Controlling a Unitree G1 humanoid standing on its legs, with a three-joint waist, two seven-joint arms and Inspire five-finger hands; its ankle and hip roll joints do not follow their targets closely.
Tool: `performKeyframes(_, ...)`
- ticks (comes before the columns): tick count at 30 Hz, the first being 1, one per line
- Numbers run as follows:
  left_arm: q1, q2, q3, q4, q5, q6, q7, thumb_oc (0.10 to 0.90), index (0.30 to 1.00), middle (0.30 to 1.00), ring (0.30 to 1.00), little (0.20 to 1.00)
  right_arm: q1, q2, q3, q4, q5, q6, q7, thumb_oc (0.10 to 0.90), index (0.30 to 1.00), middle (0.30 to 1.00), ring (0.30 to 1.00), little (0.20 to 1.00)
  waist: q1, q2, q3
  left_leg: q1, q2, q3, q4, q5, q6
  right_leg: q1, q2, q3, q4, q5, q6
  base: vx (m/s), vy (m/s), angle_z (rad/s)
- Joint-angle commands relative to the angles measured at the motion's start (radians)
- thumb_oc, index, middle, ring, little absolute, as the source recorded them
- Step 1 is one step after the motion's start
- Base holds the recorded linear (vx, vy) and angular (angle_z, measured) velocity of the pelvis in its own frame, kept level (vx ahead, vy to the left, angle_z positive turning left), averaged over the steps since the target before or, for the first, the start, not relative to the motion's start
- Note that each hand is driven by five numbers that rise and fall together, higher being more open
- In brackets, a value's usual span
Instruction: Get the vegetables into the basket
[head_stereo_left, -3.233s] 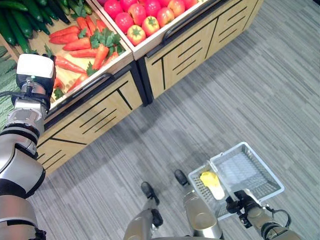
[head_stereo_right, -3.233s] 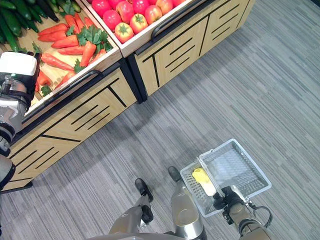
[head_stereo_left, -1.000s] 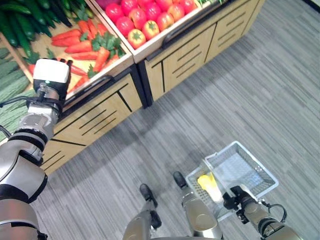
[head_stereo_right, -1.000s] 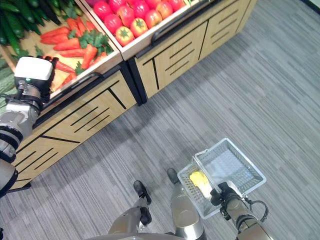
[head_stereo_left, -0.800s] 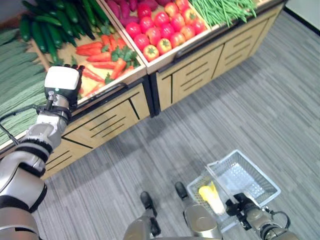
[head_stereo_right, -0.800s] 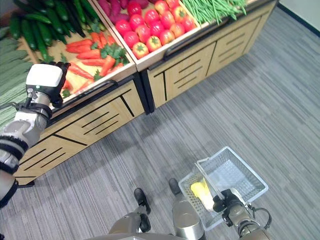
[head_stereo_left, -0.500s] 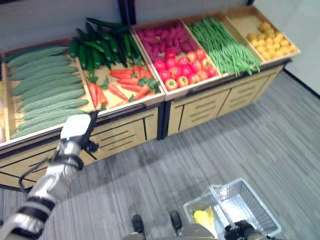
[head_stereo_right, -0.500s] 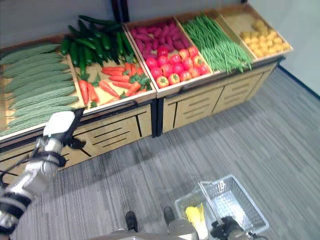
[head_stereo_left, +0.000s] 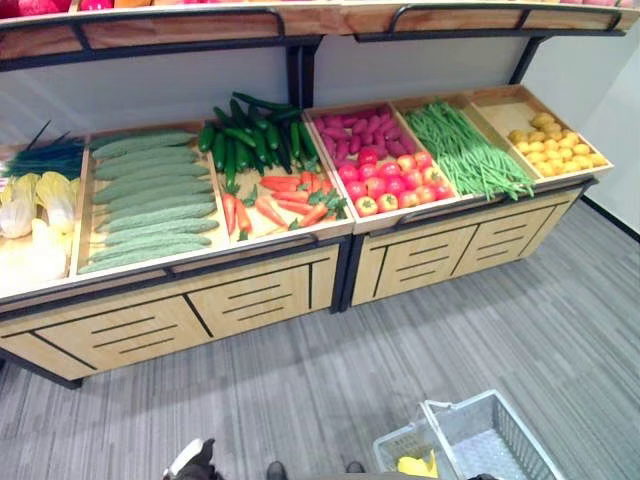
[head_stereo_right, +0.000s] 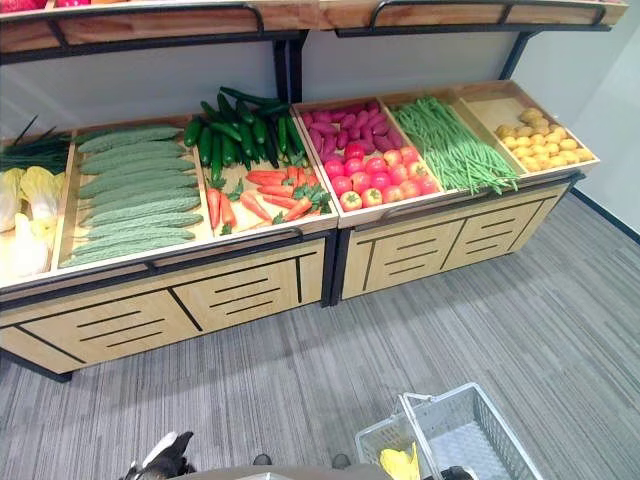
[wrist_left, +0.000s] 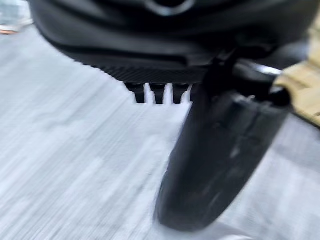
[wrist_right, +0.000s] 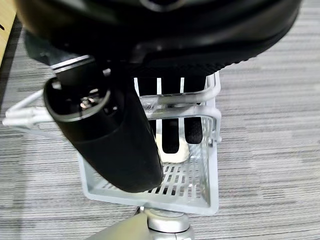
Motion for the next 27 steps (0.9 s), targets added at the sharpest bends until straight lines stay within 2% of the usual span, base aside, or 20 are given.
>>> performKeyframes(1, -0.033, 0.004, 0.050, 0.047, -0.073, 0.023, -0.036, 0.900, 1.000, 1.000, 1.000, 1.000, -0.041, -0.008, 0.033, 0.008, 0.009, -0.011, 0.005, 0.400, 0.300, 0.300, 0.300, 0.300, -0.007, -0.008, 0.036, 0.063, -0.012, 0.004, 0.010, -0.079, -0.012, -0.070, -0.040, 0.008, 0.064, 0.010, 0.079, -0.01, 0.024, -0.04)
performKeyframes(10, -0.019, 0.003, 0.058, 0.019, -0.134, -0.010, -0.088, 0.900, 1.000, 1.000, 1.000, 1.000, -0.036, -0.003, 0.040, 0.002, 0.000, -0.009, 0.039, 0.400, 0.300, 0.300, 0.300, 0.300, -0.009, 0.002, 0.034, 0.086, -0.021, 0.017, 0.010, -0.088, -0.004, -0.065, -0.044, 0.006, 0.093, -0.002, 0.082, 0.00, 0.029, -0.01)
performKeyframes(11, -0.051, -0.036, 0.038, 0.008, -0.174, 0.000, -0.059, 0.900, 1.000, 1.000, 1.000, 1.000, -0.053, 0.025, 0.039, 0.022, 0.041, -0.003, -0.001, 0.400, 0.300, 0.300, 0.300, 0.300, 0.043, -0.016, 0.045, 0.119, -0.010, 0.071, 0.010, -0.104, 0.002, 0.012, -0.047, -0.106, 0.022, 0.001, 0.066, -0.02, 0.037, 0.00)
performKeyframes(27, -0.048, -0.032, 0.045, 0.016, -0.170, 0.002, -0.060, 0.900, 1.000, 1.000, 1.000, 1.000, -0.052, 0.032, 0.047, 0.027, 0.029, -0.004, 0.003, 0.400, 0.300, 0.300, 0.300, 0.300, 0.054, -0.029, 0.048, 0.119, -0.022, 0.078, 0.010, -0.109, 0.012, 0.006, -0.056, -0.106, 0.028, 0.010, 0.075, 0.00, 0.017, 0.02)
